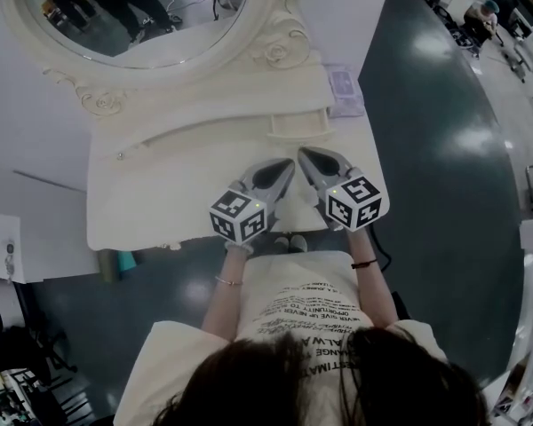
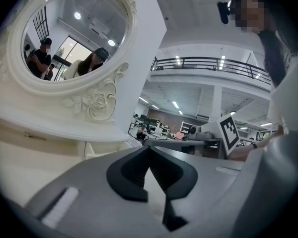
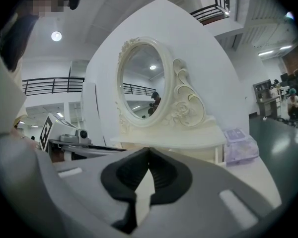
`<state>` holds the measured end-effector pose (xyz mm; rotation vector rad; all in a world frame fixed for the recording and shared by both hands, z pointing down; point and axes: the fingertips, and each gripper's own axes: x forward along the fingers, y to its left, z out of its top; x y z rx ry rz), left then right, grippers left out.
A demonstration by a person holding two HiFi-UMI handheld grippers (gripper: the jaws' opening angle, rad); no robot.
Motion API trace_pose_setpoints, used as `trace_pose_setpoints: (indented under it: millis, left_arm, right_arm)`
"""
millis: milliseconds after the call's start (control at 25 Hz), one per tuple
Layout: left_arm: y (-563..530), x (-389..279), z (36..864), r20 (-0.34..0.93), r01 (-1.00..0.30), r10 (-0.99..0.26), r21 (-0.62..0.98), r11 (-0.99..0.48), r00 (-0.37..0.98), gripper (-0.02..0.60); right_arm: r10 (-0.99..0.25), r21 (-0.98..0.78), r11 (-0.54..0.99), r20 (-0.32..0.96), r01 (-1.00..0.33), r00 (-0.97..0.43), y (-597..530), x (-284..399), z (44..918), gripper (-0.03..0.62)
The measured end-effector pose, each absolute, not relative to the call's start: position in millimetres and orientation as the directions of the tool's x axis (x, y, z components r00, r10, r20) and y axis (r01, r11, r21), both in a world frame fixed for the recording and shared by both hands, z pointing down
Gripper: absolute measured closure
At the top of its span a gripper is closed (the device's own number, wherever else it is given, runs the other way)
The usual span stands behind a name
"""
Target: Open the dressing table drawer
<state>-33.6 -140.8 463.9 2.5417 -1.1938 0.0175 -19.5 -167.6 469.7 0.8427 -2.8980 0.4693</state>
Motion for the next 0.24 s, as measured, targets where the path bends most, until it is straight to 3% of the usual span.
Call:
trace_pose_setpoints:
  millis: [240]
  left_arm:
    - [-140.5, -32.8, 463.7, 0.155, -0.753, -0.748, 0.292, -0.589, 0.645, 0.583]
  right_arm:
    - [-0.504, -0.269, 0.804, 0.163, -0.530, -0.848, -166.7, -19.4, 468.1, 0.591]
